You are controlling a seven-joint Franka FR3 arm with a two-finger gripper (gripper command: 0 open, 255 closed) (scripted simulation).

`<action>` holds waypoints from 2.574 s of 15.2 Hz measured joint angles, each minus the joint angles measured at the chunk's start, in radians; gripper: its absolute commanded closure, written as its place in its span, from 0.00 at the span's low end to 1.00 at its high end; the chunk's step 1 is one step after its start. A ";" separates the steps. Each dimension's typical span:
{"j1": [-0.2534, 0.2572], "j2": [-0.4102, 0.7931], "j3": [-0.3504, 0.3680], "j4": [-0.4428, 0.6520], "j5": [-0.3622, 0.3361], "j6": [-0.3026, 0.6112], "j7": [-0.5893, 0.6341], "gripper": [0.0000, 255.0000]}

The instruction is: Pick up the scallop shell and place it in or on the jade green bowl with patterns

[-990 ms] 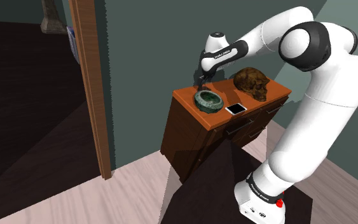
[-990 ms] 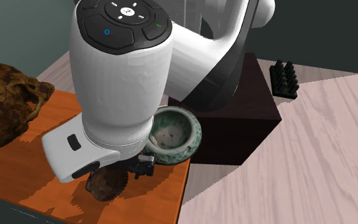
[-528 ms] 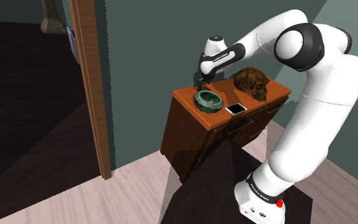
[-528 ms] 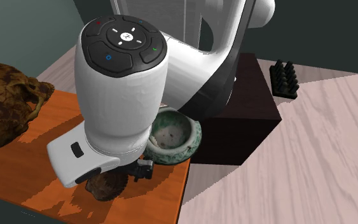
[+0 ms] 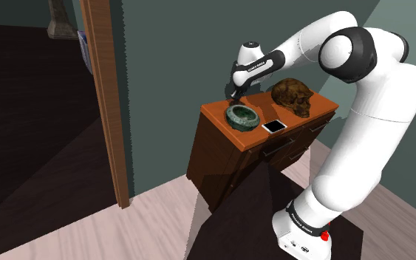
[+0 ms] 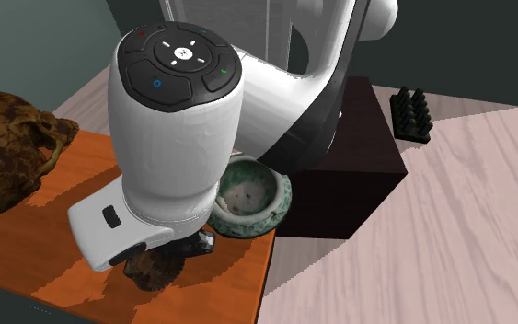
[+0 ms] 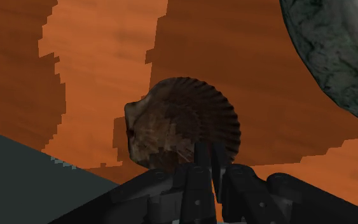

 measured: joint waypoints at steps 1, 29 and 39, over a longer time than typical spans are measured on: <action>0.000 0.000 0.000 0.000 0.000 0.000 0.000 1.00; -0.100 0.125 0.009 0.115 0.274 -0.203 0.073 1.00; -0.098 0.100 0.006 0.126 0.270 -0.237 0.072 1.00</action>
